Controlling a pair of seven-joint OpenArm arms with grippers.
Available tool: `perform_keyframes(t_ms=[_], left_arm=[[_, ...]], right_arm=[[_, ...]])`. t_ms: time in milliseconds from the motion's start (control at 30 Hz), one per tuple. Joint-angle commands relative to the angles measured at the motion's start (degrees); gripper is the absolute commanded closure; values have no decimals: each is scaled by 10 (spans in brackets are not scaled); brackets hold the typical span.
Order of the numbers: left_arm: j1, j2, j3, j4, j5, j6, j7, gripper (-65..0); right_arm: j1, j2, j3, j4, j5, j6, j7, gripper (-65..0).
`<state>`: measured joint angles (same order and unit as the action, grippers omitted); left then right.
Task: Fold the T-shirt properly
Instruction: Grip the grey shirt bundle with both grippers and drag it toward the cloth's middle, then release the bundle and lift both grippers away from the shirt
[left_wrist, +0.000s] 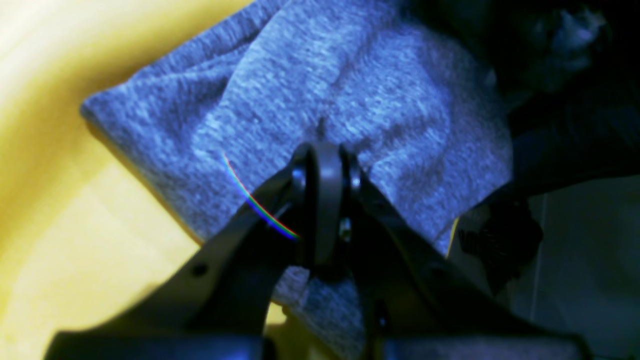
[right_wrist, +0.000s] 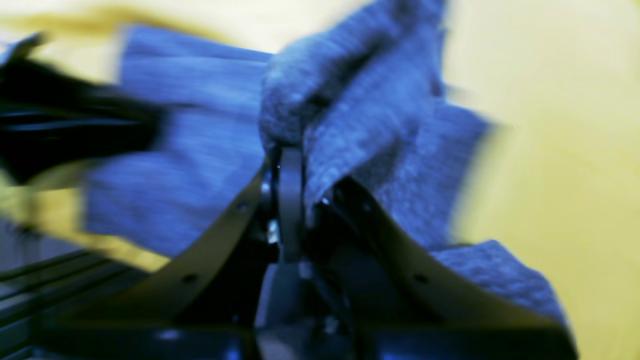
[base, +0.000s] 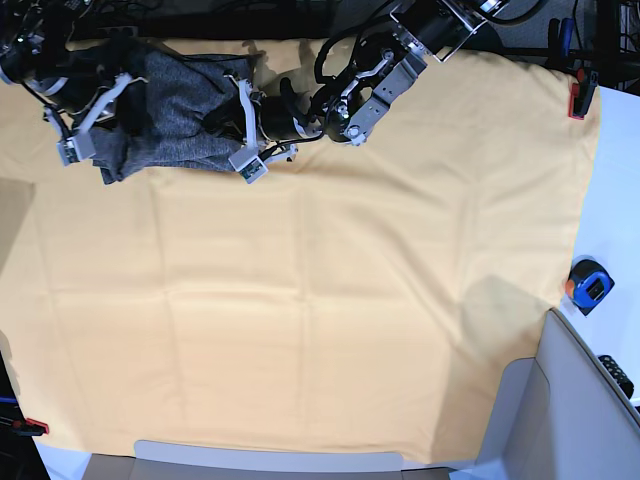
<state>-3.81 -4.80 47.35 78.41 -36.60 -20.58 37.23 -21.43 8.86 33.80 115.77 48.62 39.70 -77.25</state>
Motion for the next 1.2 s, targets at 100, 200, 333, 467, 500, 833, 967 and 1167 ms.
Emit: perform_keyframes(t_ms=[100, 200, 333, 467, 500, 833, 967, 1167], left_arm=[[-1, -5, -1, -8, 39, 26, 28, -1], [-1, -5, -1, -11, 39, 26, 28, -1], [-1, -5, -1, -11, 39, 26, 28, -1], [-1, -5, -1, -11, 39, 26, 28, -1], [-1, -5, -1, -9, 39, 26, 28, -1], [-2, -5, -7, 13, 39, 26, 27, -168], [3, -5, -66, 56, 39, 26, 34, -202], [4, -6, -133, 103, 38, 26, 35, -202]], right_arm=[[18, -20, -54, 9, 7, 3, 10, 0], [34, -30, -95, 9, 0, -36, 10, 0], [48, -35, -139, 8, -20, -64, 10, 0], [51, -38, -166, 6, -70, -81, 10, 0], [51, -38, -173, 6, -86, -84, 10, 0], [48, -65, -179, 0, -205, -84, 11, 0], [50, -66, -180, -23, -206, -84, 11, 0], [50, -64, -180, -34, -206, -84, 10, 0]])
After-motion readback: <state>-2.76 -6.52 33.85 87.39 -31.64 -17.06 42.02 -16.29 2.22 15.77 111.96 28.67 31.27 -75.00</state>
